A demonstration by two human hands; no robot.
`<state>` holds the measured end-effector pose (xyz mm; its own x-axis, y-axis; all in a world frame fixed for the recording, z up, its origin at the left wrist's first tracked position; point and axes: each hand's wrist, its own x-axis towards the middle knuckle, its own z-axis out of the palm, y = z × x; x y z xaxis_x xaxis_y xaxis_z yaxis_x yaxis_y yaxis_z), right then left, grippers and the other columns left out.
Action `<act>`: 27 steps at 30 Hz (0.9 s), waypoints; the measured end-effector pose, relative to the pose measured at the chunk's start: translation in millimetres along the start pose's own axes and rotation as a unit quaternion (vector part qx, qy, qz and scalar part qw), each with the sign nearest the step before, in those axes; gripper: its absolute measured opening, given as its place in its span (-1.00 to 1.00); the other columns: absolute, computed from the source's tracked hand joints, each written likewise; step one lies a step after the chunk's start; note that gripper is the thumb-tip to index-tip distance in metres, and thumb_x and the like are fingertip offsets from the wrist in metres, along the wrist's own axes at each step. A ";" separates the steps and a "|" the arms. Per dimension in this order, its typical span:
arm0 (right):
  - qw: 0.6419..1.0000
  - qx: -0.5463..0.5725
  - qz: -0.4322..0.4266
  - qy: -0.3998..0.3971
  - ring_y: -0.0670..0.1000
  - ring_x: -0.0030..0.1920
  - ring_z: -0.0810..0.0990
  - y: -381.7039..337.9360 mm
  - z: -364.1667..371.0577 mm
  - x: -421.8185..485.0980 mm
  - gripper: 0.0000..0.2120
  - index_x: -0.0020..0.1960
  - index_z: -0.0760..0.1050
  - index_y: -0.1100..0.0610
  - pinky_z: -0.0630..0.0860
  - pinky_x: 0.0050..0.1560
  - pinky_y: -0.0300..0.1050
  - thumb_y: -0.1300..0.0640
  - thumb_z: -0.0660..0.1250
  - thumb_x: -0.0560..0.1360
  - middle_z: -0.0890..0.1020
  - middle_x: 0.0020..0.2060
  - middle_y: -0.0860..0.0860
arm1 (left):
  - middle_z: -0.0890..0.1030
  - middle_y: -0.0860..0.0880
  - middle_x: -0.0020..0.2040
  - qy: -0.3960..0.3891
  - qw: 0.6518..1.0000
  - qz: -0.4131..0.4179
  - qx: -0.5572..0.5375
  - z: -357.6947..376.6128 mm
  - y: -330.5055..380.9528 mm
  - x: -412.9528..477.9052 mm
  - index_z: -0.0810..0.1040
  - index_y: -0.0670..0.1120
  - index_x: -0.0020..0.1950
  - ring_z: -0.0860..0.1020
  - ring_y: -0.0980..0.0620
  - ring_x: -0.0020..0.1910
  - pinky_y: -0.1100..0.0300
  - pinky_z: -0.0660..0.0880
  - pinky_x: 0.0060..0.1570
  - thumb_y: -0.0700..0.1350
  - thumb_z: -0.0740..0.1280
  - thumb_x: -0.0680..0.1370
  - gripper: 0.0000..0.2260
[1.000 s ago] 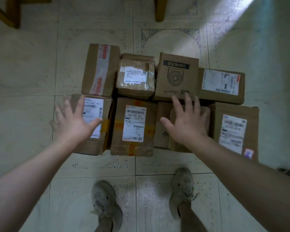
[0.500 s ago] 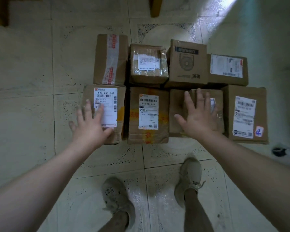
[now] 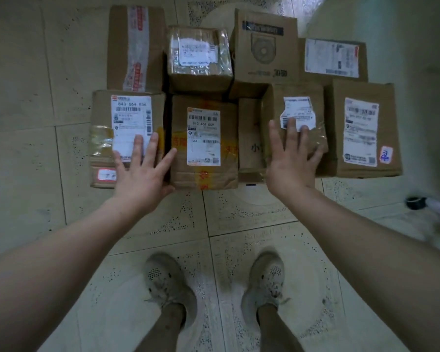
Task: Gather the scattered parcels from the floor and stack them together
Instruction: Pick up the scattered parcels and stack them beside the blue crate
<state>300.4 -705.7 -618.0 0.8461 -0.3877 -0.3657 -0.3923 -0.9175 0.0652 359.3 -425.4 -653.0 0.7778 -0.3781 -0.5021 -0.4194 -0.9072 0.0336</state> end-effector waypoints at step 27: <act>0.991 0.130 0.037 0.013 0.14 0.53 -0.20 101.8 -29.0 -7.1 -0.32 0.56 -0.14 -0.09 -0.23 0.45 0.17 -0.26 0.07 0.56 -0.10 0.56 0.10 | -0.10 -0.03 0.58 0.087 0.970 -0.156 -0.163 -54.8 37.4 -7.2 -0.01 0.11 0.55 -0.17 -0.08 0.53 -0.21 -0.09 0.44 0.31 0.23 0.48 -0.26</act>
<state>264.9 -798.9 -581.8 0.8190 -0.4584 -0.3451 -0.5305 -0.8342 -0.1508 363.7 -466.7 -600.7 0.9223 -0.0759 -0.3789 -0.0027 -0.9817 0.1902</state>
